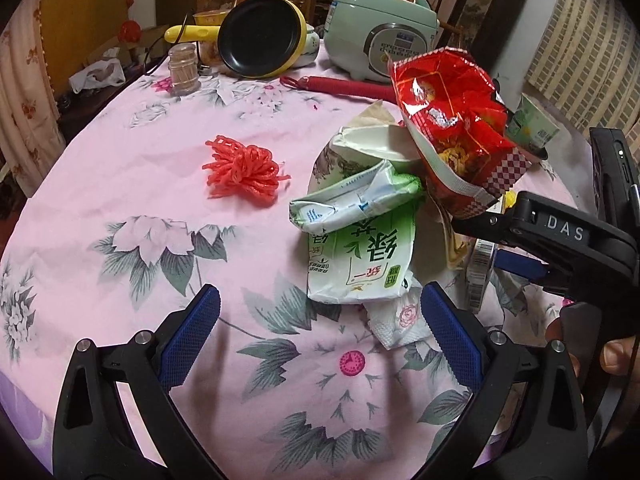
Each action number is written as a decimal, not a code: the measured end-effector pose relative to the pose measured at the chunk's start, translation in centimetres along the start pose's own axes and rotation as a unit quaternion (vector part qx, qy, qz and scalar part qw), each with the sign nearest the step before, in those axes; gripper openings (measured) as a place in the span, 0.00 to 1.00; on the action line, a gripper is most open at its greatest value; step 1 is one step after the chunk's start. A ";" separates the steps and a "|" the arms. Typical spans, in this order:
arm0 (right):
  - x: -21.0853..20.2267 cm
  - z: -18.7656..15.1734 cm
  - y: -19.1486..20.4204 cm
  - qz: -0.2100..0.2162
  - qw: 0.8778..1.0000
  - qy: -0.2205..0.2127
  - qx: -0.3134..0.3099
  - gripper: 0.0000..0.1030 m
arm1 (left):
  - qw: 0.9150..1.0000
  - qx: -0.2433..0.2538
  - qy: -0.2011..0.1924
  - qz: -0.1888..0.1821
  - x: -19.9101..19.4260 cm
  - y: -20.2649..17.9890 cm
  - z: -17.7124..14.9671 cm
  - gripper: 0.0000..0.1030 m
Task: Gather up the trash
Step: 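Reach both tools toward the trash pile on the table, then grasp the white medicine box with the right tool while the left tool approaches the green tea carton, then close the left tool on the green-and-white tea carton and lift it, then carry the tea carton and medicine box off the table toward the red basket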
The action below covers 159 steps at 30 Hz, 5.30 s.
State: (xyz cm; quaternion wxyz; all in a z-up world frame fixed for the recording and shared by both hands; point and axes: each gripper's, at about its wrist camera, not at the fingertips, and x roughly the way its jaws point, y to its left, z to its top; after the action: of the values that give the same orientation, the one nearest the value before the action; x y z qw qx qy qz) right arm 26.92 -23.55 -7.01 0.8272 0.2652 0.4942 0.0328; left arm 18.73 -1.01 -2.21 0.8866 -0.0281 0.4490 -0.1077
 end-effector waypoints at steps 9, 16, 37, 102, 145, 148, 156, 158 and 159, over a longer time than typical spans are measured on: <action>-1.5 -0.6 -0.1 0.013 1.000 -0.022 -0.013 0.55 | 1.000 0.007 0.005 0.006 0.5 -0.3 -0.1 0.94; -5.8 -2.4 -0.7 0.001 0.994 -0.092 -0.059 0.55 | 1.000 -0.007 0.011 0.005 0.8 0.2 0.0 0.94; -8.0 -3.3 -2.7 0.037 0.991 -0.120 -0.055 0.57 | 1.000 -0.006 -0.007 -0.006 0.8 -0.7 -0.2 0.94; -7.3 -4.0 -1.6 0.055 0.991 -0.100 -0.071 0.57 | 0.999 -0.008 0.012 0.032 2.6 1.1 -0.1 0.86; -5.9 -5.5 -0.4 0.013 0.990 -0.089 -0.107 0.48 | 0.996 -0.018 -0.061 0.060 -8.0 1.3 -5.5 0.65; -5.1 -5.4 -0.7 0.012 0.992 -0.078 -0.101 0.51 | 0.996 -0.019 -0.061 0.058 -8.0 1.2 -5.7 0.65; -5.4 -5.8 0.2 0.034 0.988 -0.081 -0.123 0.44 | 0.996 -0.023 -0.066 0.055 -8.7 1.4 -5.9 0.65; -6.4 -6.4 0.5 0.041 0.987 -0.088 -0.131 0.44 | 0.996 -0.024 -0.069 0.053 -9.0 1.6 -5.9 0.65; -6.9 -6.6 0.7 0.039 0.986 -0.093 -0.135 0.44 | 0.996 -0.025 -0.071 0.052 -9.2 1.7 -6.0 0.65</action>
State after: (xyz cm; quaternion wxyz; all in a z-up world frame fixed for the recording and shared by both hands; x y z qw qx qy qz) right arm 18.07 -22.49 -3.65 0.8959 0.1717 0.3955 0.1068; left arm 8.93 2.87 1.28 0.9196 -0.0343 0.3885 -0.0477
